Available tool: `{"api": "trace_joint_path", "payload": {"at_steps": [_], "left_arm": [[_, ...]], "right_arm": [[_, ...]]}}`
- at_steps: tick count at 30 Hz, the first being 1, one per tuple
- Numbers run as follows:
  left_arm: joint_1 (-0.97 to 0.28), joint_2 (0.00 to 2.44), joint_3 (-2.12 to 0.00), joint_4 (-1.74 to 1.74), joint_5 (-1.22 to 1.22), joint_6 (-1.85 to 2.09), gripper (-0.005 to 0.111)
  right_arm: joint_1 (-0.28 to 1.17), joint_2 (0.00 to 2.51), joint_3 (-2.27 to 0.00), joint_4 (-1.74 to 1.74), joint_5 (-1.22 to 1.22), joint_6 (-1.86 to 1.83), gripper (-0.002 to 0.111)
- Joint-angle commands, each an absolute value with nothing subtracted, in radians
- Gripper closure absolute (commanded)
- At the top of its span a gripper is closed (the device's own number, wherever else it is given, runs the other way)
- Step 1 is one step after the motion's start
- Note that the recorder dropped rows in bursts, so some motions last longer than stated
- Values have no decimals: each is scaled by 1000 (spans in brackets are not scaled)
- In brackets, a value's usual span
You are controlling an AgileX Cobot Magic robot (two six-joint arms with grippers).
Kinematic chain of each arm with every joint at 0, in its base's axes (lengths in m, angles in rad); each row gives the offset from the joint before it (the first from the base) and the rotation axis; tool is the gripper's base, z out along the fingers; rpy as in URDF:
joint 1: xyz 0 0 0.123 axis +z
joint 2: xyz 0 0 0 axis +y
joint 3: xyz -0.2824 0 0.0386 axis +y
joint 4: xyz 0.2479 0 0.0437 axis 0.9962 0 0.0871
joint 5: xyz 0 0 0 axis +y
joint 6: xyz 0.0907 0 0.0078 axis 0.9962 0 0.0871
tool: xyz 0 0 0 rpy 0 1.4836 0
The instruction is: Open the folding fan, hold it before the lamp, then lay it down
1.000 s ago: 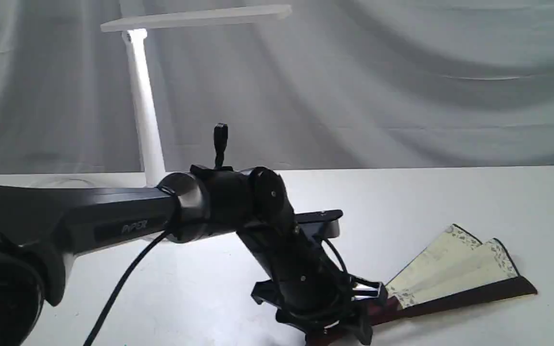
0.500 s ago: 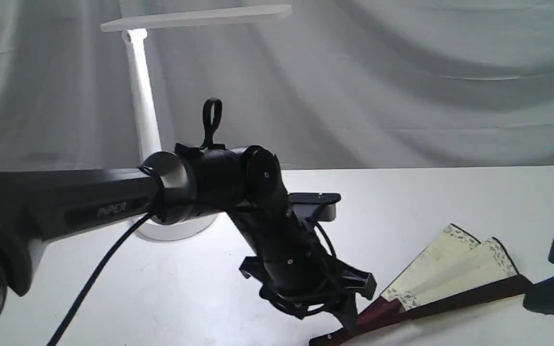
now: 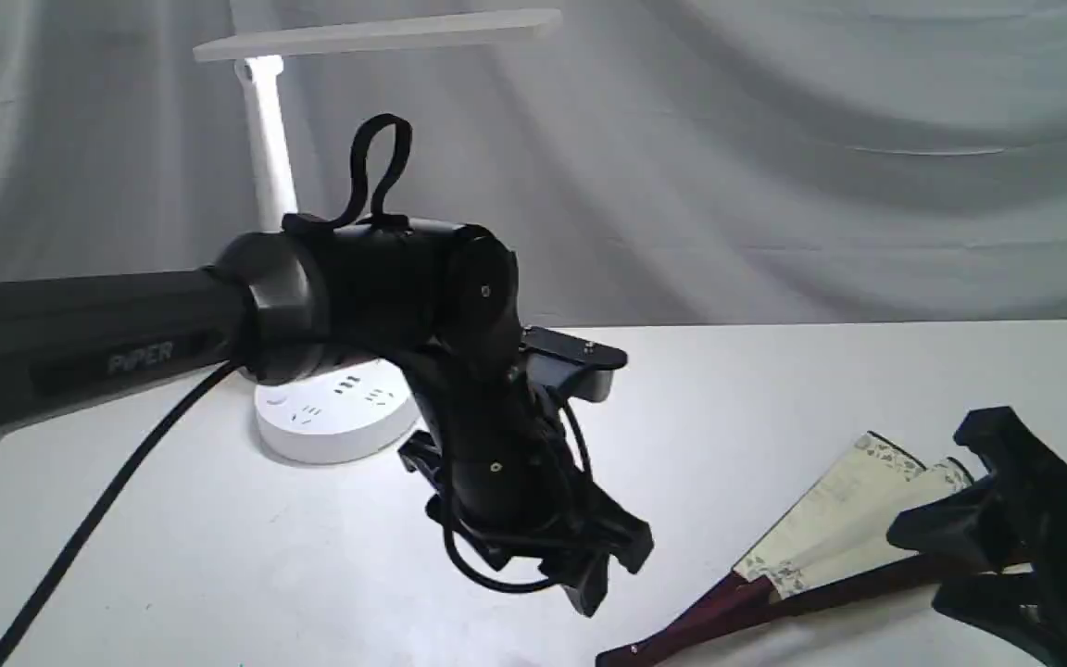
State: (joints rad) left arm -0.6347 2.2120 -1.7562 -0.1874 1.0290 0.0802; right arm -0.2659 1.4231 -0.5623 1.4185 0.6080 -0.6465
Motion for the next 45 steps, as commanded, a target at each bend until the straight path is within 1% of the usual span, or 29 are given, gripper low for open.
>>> {"api": "trace_joint_path", "payload": {"at_steps": [1,4,8,19,23,31,36,45], "left_arm": [[-602,2198,-1751,-228,1052,87,43],[-569,2198,-1751,-282,1078,102,43],[-558,2198,-1751,-276,1111,113,43],[-558,2198,-1751,-266,1124,113,43],[-558,2198,-1751,-328,1124,163,43],[-560,2201,-1751,-334,1122,173,43],[-560,2201,-1751,-334,1122,173,43],[-560,2201,-1751,-334,1121,173,43]], "right_arm": [[-225,1465,-567,1575,578,-727,64],[-191,1516,-567,1673,574,-767,64],[-171,1580,-567,1744,566,-824,64],[-149,1711,-574,1744,500,-803,64],[-149,1763,-615,1744,508,-796,64],[-149,1846,-710,1744,508,-792,64],[-149,1912,-766,1744,551,-764,64],[-149,1965,-776,1744,523,-716,64]]}}
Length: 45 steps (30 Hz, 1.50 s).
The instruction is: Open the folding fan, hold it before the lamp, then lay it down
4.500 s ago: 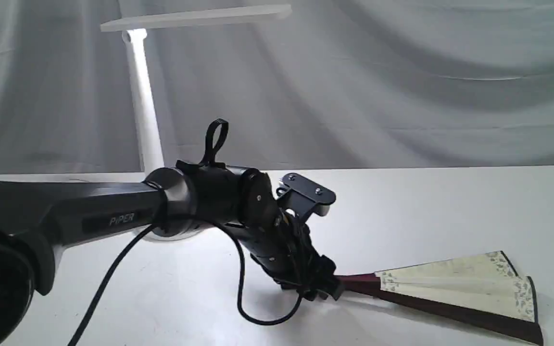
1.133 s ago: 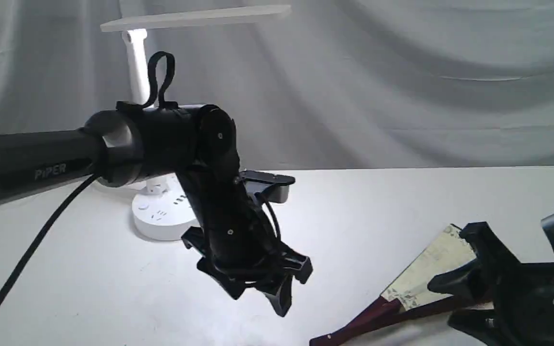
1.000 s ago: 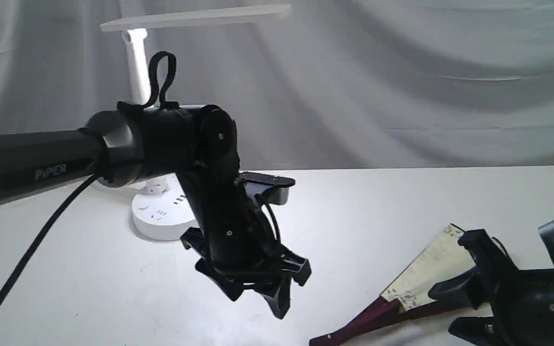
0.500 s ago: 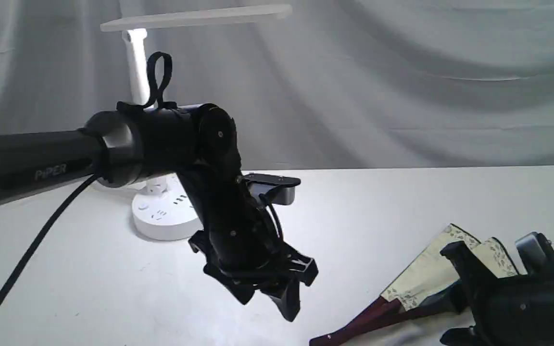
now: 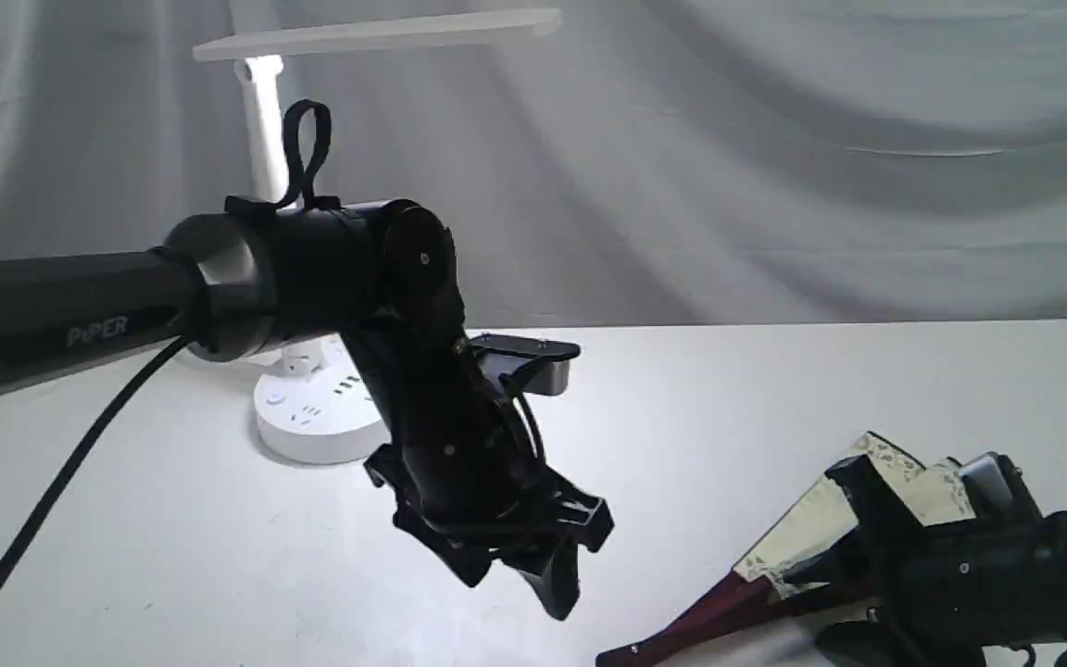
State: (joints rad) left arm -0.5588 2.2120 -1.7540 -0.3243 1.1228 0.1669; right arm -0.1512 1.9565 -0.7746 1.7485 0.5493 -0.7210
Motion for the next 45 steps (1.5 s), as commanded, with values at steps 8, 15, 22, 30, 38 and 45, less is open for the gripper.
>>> {"api": "trace_joint_path", "payload": {"at_steps": [8,15,22,30,38,45], "left_arm": [[-560,2201,-1751,-334,1121,177,43],[-560,2201,-1751,-334,1121,184,43],[-560,2201,-1751,-334,1117,187,43],[-560,2201,-1751,-334,1106,187,43],[-560,2201,-1751,-329,1130,217,43],[-560,2201,-1751,-319,1130,251,43]], "right_arm": [[-149,2007,-826,1744,541,-719,70],[-149,2029,-835,1744,557,-739,71],[-149,2029,-835,1744,536,-761,93],[-149,2029,-835,1744,564,-826,108],[-149,2029,-835,1744,689,-911,108],[-157,2001,-835,1744,813,-1029,108]]}}
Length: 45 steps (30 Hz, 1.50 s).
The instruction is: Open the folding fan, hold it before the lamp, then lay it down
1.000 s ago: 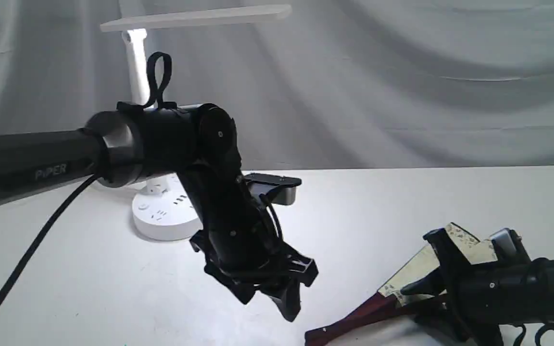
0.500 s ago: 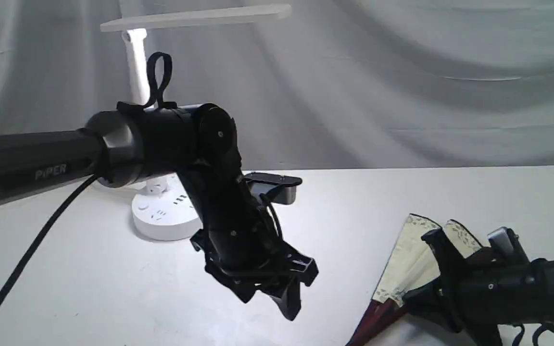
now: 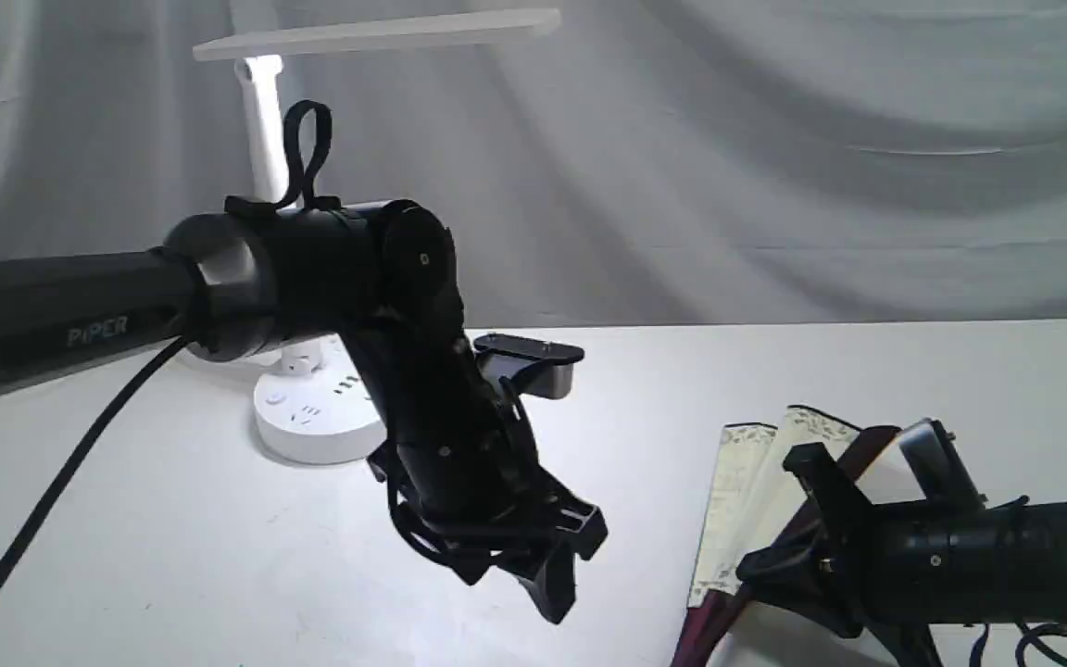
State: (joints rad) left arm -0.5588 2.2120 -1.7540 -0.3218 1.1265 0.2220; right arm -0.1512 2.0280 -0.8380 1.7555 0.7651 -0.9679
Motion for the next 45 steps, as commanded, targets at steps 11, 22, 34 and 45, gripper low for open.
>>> {"api": "trace_joint_path", "payload": {"at_steps": [11,22,34,45], "left_arm": [[-560,2201,-1751,-307,1083,346,43],[-558,2201,-1744,-331,996,433,61],[-558,2058,-1556,-198,866,336,107],[-558,1884,-1278,-255,491,427,107]], "right_arm": [[-283,1916,-835,1737,1144,-1107,108],[-375,1913,-835,1602,1221,-1131,108],[-375,1913,-835,1595,1221,-1145,108],[-368,1913,-835,1563,1221,-1144,108]]}}
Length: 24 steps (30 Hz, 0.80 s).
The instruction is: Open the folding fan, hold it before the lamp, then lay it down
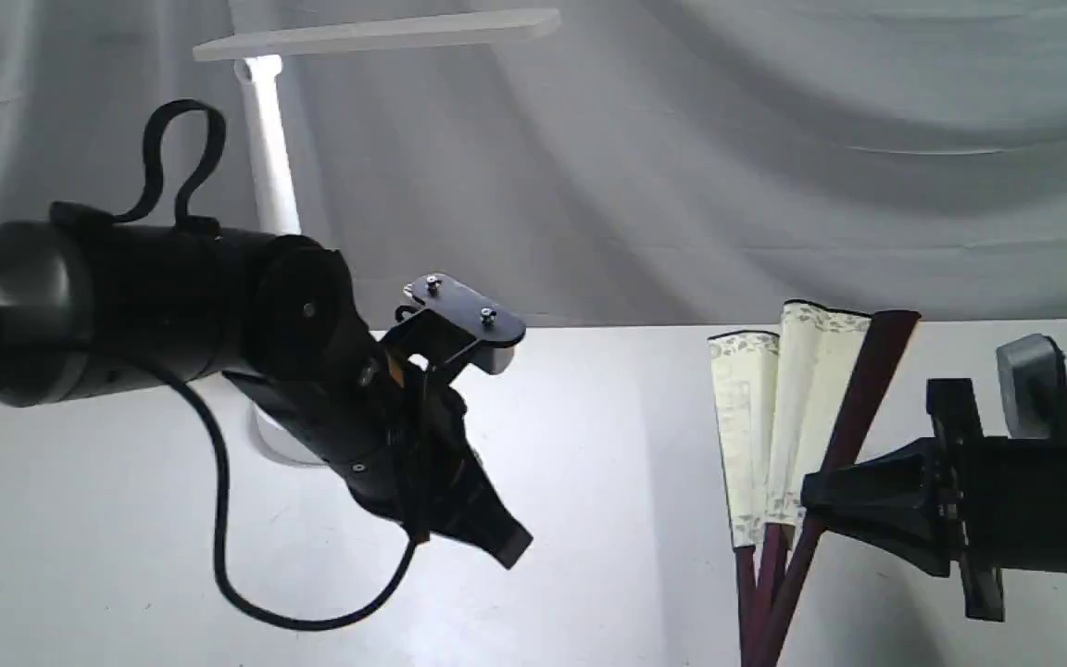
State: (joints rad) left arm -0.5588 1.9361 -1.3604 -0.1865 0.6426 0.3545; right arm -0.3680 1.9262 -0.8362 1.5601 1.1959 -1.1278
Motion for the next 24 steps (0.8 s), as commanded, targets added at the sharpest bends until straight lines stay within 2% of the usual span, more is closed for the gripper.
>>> {"api": "trace_joint_path", "payload": {"at_steps": [1,7,14,24], "left_arm": [[-558,1868,-1240,-306,427,471,107],[-558,1838,-1072,-572,98,596,107],[-558,1838,-1018,-599,-54,592,107],[-558,1851,-1015,-599,0,400,106]], "right_arm": [[-368,1913,-835,1563,1221,-1144,108],[-368,1913,-835,1565,1221,-1151,108],[-368,1913,-835,1562,1221,-1178,108],[-368,1913,-835,1565,1221,-1183,108]]}}
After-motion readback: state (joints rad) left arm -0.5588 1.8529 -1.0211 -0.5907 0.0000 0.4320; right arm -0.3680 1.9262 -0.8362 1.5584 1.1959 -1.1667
